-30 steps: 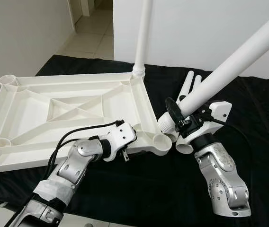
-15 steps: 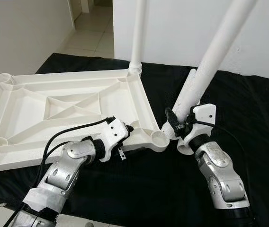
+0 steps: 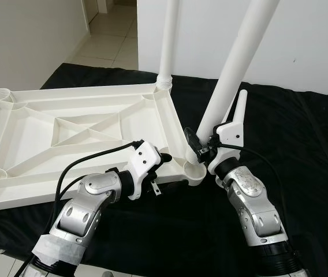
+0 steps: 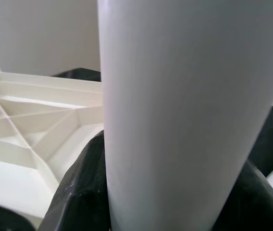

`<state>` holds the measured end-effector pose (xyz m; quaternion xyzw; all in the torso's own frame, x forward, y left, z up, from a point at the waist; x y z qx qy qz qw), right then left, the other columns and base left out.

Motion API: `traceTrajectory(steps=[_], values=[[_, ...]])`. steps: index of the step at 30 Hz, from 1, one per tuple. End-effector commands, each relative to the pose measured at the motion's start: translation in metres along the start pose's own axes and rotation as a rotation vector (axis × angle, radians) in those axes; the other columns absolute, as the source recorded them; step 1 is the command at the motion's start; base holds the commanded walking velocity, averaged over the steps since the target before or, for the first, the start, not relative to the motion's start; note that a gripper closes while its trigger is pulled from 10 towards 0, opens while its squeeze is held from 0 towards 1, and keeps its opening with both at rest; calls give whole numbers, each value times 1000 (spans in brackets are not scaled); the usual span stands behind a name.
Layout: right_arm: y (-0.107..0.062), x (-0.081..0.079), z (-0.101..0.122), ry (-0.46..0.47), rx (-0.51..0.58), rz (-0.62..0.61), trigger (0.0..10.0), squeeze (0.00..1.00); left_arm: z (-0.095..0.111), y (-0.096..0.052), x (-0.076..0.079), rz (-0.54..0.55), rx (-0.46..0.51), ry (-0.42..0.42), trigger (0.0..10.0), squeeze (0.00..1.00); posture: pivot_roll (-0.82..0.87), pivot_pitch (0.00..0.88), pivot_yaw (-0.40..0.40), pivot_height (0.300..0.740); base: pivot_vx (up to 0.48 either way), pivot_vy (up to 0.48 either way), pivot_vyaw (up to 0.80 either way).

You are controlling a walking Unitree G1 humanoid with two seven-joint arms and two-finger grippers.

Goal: Building children table

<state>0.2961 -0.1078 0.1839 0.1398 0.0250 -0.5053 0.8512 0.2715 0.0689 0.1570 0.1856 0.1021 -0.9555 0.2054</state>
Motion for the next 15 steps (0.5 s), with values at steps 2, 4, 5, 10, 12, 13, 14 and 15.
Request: traceTrajectory(steps=[2, 4, 5, 10, 12, 13, 14, 15], values=[[-2, 0, 5, 31, 31, 14, 10000, 0, -1, -1, -1, 55, -27, -17, 10000, 0, -11, 62, -36, 740, 0, 0, 0], [-2, 1, 3, 35, 18, 5, 10000, 0, -1, 0, 1, 42, -32, -16, 10000, 0, -12, 61, -40, 740, 0, 0, 0], [-2, 1, 3, 35, 18, 5, 10000, 0, -1, 0, 1, 42, -32, -16, 10000, 0, -12, 61, -40, 740, 0, 0, 0], [-6, 4, -5, -7, -38, -17, 10000, 0, -2, 1, 2, 37, -43, -31, 10000, 0, -18, 60, -40, 740, 0, 0, 0], [-8, 6, -7, -20, -51, -29, 10000, 0, -1, 2, 2, 35, -40, -27, 10000, 0, -20, 59, -41, 740, 0, 0, 0], [-10, 7, -8, -28, -60, -36, 10000, 0, -1, 2, 3, 34, -38, -26, 10000, 0, -20, 59, -41, 740, 0, 0, 0], [-10, 7, -8, -28, -60, -36, 10000, 0, -1, 2, 3, 34, -38, -26, 10000, 0, -20, 59, -41, 740, 0, 0, 0], [-13, 9, -11, -36, -79, -46, 10000, 0, 0, 2, 3, 32, -39, -25, 10000, 0, -22, 58, -40, 740, 0, 0, 0]])
Point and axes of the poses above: a point about 5 cm out from each wrist's last joint towards the gripper, its own y axis pointing out of the wrist towards the gripper, its own z axis along the axis of the wrist's last joint, x = y × z, the point moved 1 cm from there along y, pointing out of the wrist towards the gripper, and after that the axes turned 15 degrees about y, right-handed, at the moved point
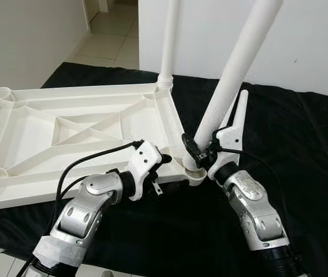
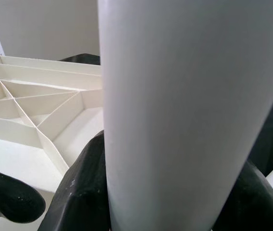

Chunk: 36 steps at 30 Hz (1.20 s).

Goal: Building children table

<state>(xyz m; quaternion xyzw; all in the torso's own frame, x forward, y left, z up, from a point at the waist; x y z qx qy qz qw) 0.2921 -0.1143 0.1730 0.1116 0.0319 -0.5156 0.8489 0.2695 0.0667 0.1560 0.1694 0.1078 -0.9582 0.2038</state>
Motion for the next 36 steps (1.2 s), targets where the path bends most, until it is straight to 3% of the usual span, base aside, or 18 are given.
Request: traceTrajectory(steps=[1, 8, 14, 22, 27, 32, 36], values=[[-7, 5, -6, -17, -40, -29, 10000, 0, 0, 1, 1, 41, -22, 3, 10000, 0, -21, 56, -40, 740, 0, 0, 0], [-13, 7, -14, -25, -79, -34, 10000, 0, 1, 1, -1, 46, -25, -1, 10000, 0, -24, 54, -37, 740, 0, 0, 0], [-17, -3, -21, -74, -123, 62, 10000, 0, 0, -1, 0, 42, -35, 6, 10000, 0, -19, 60, -32, 740, 0, 0, 0], [-20, 1, -28, -104, -156, 76, 10000, 0, -1, -2, -1, 53, -41, 4, 10000, 0, -21, 72, -29, 740, 0, 0, 0], [-17, 3, -29, -78, -159, 60, 10000, 0, 0, -2, -1, 55, -40, 4, 10000, 0, -18, 76, -28, 740, 0, 0, 0], [-16, 9, -34, 14, -167, -21, 10000, 0, 1, -2, 1, 52, -37, 6, 10000, 0, -13, 79, -28, 740, 0, 0, 0], [-18, 6, -37, 11, -151, -28, 10000, 0, 1, -4, 2, 48, -37, 6, 10000, 0, -10, 83, -27, 740, 0, 0, 0]])
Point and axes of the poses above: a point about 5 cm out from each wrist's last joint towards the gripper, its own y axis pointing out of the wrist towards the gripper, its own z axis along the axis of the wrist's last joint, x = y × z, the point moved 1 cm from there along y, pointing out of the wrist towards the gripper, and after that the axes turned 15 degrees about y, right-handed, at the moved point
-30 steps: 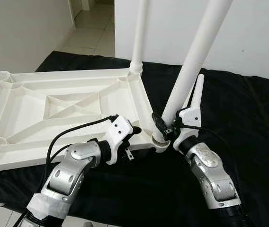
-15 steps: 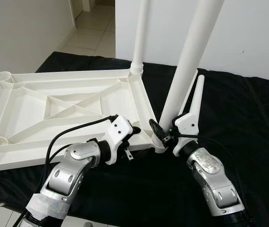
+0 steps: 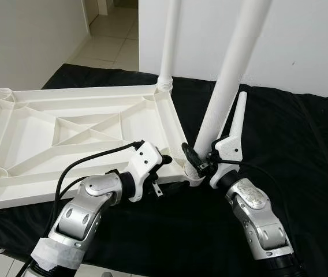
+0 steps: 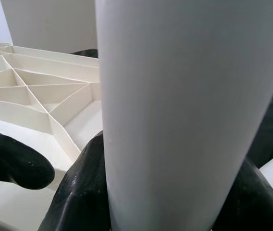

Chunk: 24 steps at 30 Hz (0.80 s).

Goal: Building children table

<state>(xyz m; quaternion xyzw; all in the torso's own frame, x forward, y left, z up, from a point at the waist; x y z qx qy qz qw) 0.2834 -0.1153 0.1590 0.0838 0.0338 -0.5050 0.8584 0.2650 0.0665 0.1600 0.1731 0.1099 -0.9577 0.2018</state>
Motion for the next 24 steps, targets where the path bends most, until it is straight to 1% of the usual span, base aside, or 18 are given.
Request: traceTrajectory(steps=[1, 3, 5, 6, 8, 9, 12, 14, 16, 17, 21, 24], values=[[-7, 6, -24, 37, -99, -52, 10000, 0, -4, -1, 0, 52, -35, -2, 10000, 0, -10, 83, -27, 740, 0, 0, 0], [-10, 4, -25, 46, -70, -60, 10000, 0, -3, -2, 0, 50, -36, -2, 10000, 0, -10, 85, -25, 740, 0, 0, 0], [-14, 3, -28, 75, -50, -75, 10000, 0, -3, -2, -1, 52, -36, -2, 10000, 0, -11, 86, -24, 740, 0, 0, 0], [-17, 1, -28, 87, -28, -64, 10000, 0, -3, -2, -1, 53, -36, -2, 10000, 0, -11, 86, -23, 740, 0, 0, 0], [-18, 0, -28, 97, -20, -62, 10000, 0, -3, -2, -1, 54, -36, -3, 10000, 0, -12, 86, -21, 740, 0, 0, 0], [-20, 0, -28, 57, -11, -69, 10000, 0, -3, -2, -1, 54, -36, -3, 10000, 0, -13, 86, -20, 740, 0, 0, 0], [-20, -1, -34, 18, -53, -69, 10000, 0, -3, -2, -2, 52, -36, 0, 10000, 0, -14, 86, -18, 740, 0, 0, 0], [-19, -1, -35, 18, -63, -72, 10000, 0, -2, -2, -2, 51, -36, 0, 10000, 0, -14, 86, -18, 740, 0, 0, 0], [-18, 0, -33, -44, -54, -79, 10000, 0, -2, -2, -2, 51, -37, 1, 10000, 0, -13, 86, -17, 740, 0, 0, 0], [-17, 0, -34, -50, -59, -80, 10000, 0, -2, -2, -2, 53, -36, 0, 10000, 0, -13, 86, -17, 740, 0, 0, 0], [-16, 0, -38, -12, -90, -89, 10000, 0, -2, -3, -2, 55, -36, 1, 10000, 0, -9, 87, -18, 740, 0, 0, 0], [-16, 1, -38, 2, -94, -92, 10000, 0, -2, -3, -2, 55, -36, 1, 10000, 0, -9, 86, -19, 740, 0, 0, 0]])
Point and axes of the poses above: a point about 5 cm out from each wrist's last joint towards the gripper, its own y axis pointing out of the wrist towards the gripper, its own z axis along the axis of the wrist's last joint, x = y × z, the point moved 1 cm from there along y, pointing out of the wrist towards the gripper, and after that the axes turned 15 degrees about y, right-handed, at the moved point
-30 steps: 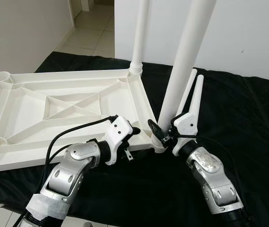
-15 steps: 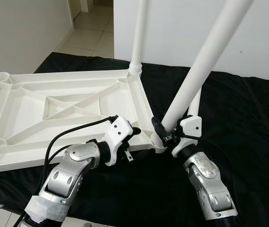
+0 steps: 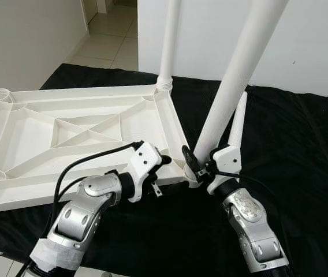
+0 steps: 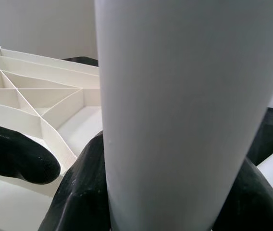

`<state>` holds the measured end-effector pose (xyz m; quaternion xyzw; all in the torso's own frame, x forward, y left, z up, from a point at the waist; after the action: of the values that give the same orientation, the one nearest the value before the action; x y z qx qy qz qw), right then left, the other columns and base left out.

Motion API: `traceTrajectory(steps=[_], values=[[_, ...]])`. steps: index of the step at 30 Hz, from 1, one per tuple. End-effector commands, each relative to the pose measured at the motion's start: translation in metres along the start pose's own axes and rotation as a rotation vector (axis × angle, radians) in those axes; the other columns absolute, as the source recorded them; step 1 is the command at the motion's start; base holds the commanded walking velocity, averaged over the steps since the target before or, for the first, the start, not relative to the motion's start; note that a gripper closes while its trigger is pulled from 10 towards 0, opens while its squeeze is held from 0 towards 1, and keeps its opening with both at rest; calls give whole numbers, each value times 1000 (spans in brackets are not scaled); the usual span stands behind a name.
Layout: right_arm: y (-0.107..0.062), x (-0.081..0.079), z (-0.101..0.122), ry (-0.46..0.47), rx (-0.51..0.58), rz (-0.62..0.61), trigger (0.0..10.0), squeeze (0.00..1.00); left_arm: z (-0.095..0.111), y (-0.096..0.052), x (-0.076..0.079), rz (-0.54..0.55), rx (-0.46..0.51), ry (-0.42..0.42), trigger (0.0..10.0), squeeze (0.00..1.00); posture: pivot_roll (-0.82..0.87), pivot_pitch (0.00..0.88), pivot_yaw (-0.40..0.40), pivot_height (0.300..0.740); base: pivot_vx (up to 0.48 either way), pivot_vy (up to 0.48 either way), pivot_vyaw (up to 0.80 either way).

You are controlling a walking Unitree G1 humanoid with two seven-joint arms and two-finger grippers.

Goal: Building children table

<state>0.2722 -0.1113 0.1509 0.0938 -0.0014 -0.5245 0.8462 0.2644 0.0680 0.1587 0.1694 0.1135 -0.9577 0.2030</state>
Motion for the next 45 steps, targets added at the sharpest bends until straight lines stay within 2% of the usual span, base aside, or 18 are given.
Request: traceTrajectory(steps=[1, 8, 10, 11, 13, 15, 18, 22, 25, 29, 33, 38, 41, 45], values=[[-9, 8, -31, 65, -159, -53, 10000, 0, 0, -2, -3, 55, -26, 7, 10000, 0, -9, 87, -18, 740, 0, 0, 0], [-9, 12, -29, 180, -149, -71, 10000, 0, 0, -2, -3, 57, -25, 11, 10000, 0, -8, 84, -19, 740, 0, 0, 0], [-14, 13, -25, 169, -85, -53, 10000, 0, 1, -2, -4, 58, -26, 13, 10000, 0, -6, 83, -19, 740, 0, 0, 0], [-16, 13, -27, 179, -87, -56, 10000, 0, 1, -2, -4, 58, -25, 13, 10000, 0, -6, 83, -19, 740, 0, 0, 0], [-18, 15, -26, 121, -61, -71, 10000, 0, 1, -2, -4, 58, -26, 13, 10000, 0, -5, 83, -18, 740, 0, 0, 0], [-19, 14, -27, 147, -66, -77, 10000, 0, 1, -3, -4, 58, -25, 13, 10000, 0, -4, 83, -18, 740, 0, 0, 0], [-20, 15, -30, 172, -81, -92, 10000, 0, 1, -3, -4, 56, -26, 12, 10000, 0, -6, 83, -15, 740, 0, 0, 0], [-19, 17, -34, 130, -112, -109, 10000, 0, 1, -3, -4, 55, -26, 12, 10000, 0, -5, 83, -15, 740, 0, 0, 0], [-11, 20, -35, 85, -189, -114, 10000, 0, 1, -2, -4, 55, -25, 14, 10000, 0, -5, 81, -15, 740, 0, 0, 0], [-6, 21, -33, 64, -207, -100, 10000, 0, 1, -2, -4, 54, -25, 15, 10000, 0, -6, 80, -15, 740, 0, 0, 0], [-1, 23, -29, -4, -226, -62, 10000, 0, 2, -2, -5, 56, -23, 16, 10000, 0, -7, 79, -16, 740, 0, 0, 0], [-1, 19, -29, -45, -229, -16, 10000, 0, 2, -2, -5, 59, -22, 16, 10000, 0, -7, 80, -14, 740, 0, 0, 0], [-4, 16, -27, -40, -232, 19, 10000, 0, 2, -2, -5, 61, -22, 16, 10000, 0, -7, 83, -15, 740, 0, 0, 0], [-2, 27, -24, 45, -236, -39, 10000, 0, 3, -2, -5, 59, -21, 17, 10000, 0, -10, 85, -12, 740, 0, 0, 0]])
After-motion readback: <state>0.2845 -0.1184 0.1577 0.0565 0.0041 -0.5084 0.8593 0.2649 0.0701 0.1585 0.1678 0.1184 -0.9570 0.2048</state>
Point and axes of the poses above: a point about 5 cm out from each wrist's last joint towards the gripper, its own y axis pointing out of the wrist towards the gripper, its own z axis along the axis of the wrist's last joint, x = y × z, the point moved 1 cm from there along y, pointing out of the wrist towards the gripper, and after that the axes turned 15 degrees about y, right-handed, at the moved point
